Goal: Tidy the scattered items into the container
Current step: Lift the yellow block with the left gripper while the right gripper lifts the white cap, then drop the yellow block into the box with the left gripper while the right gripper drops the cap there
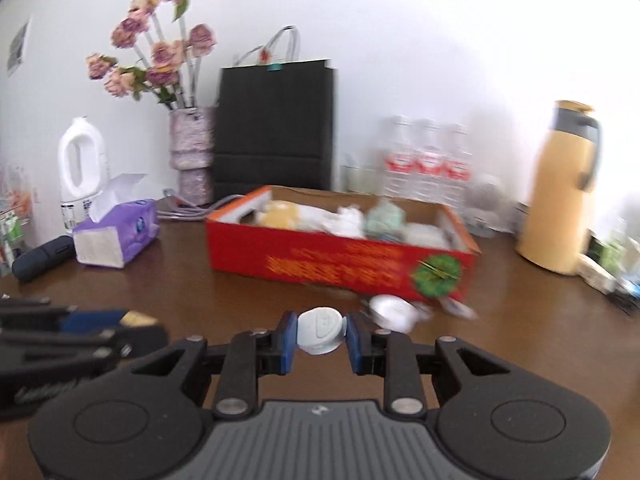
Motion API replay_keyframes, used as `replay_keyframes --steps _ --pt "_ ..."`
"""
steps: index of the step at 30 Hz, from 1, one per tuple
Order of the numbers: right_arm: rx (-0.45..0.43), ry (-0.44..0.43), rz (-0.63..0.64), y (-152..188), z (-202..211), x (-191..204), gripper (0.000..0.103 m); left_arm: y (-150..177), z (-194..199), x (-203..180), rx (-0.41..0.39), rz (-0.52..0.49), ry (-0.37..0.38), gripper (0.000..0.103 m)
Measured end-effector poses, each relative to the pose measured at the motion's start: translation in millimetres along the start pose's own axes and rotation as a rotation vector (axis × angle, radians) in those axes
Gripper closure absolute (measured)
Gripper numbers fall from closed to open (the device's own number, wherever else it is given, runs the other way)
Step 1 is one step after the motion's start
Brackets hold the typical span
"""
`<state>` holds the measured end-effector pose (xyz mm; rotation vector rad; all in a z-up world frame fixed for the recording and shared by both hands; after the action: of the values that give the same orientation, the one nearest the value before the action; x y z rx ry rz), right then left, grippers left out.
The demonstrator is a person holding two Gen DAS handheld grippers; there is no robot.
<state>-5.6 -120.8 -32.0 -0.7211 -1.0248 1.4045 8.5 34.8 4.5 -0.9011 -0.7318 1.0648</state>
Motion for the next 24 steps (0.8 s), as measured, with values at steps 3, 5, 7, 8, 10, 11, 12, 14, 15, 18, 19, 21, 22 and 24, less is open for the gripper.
replay_keyframes --steps 3,5,7,8,10,11,12,14,15,18,19,21,22,24 --pt "0.008 0.036 -0.041 12.7 23.7 -27.5 0.078 -0.9 4.0 -25.5 0.001 -0.036 0.024 0.072" --pt "0.033 0.051 -0.071 22.9 33.4 -43.1 0.078 -1.0 7.2 -39.5 0.005 -0.046 0.026 0.072" --pt "0.034 0.055 -0.092 31.0 43.8 -54.6 0.078 -1.0 12.2 -49.4 0.004 -0.06 0.018 0.072" --pt "0.029 0.052 -0.096 34.1 49.0 -58.3 0.078 -0.7 15.1 -54.0 0.004 -0.064 0.014 0.072" --pt "0.011 0.043 -0.098 37.4 57.9 -64.5 0.078 -0.1 18.4 -62.1 0.012 -0.056 0.023 0.072" --pt "0.005 0.035 -0.107 38.4 59.8 -67.5 0.078 0.6 18.9 -64.0 0.021 -0.042 0.028 0.072" --pt "0.006 0.027 -0.12 39.2 59.7 -70.2 0.078 1.2 18.3 -65.5 0.029 -0.033 0.032 0.072" --pt "0.021 0.012 -0.128 38.2 55.2 -73.5 0.078 -1.0 18.3 -68.3 0.034 -0.025 0.035 0.072" --pt "0.019 0.007 -0.128 33.8 53.2 -74.8 0.078 -5.0 17.3 -67.6 0.026 -0.024 0.032 0.072" --pt "-0.042 -0.041 -0.136 -0.6 45.9 -76.1 0.078 -37.6 6.0 -54.6 -0.042 -0.048 0.005 0.072" --pt "-0.078 -0.062 -0.126 -19.0 40.9 -75.0 0.078 -55.6 -0.9 -45.5 -0.073 -0.053 -0.012 0.072" --pt "-0.148 -0.094 -0.1 -62.1 25.1 -71.5 0.078 -100.9 -23.2 -23.1 -0.124 -0.039 -0.044 0.072" --pt "-0.168 -0.118 -0.099 -86.6 12.3 -69.4 0.078 -125.0 -38.8 -11.6 -0.134 -0.02 -0.039 0.072" --pt "-0.169 -0.179 -0.126 -135.8 -21.3 -65.3 0.078 -175.8 -75.4 9.2 -0.132 -0.009 -0.052 0.072"
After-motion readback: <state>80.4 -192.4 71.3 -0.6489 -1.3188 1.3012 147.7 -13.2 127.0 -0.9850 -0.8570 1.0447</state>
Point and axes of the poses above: each gripper's, at about its wrist camera, not at the fingertips, and z roughly against the way its jaws point, x to its left, y to its underside, the point moved 6 cm from there along -z, roughly the way its jaws point, and after that the axes turned 11 degrees about -z, right-handed, at the moved point
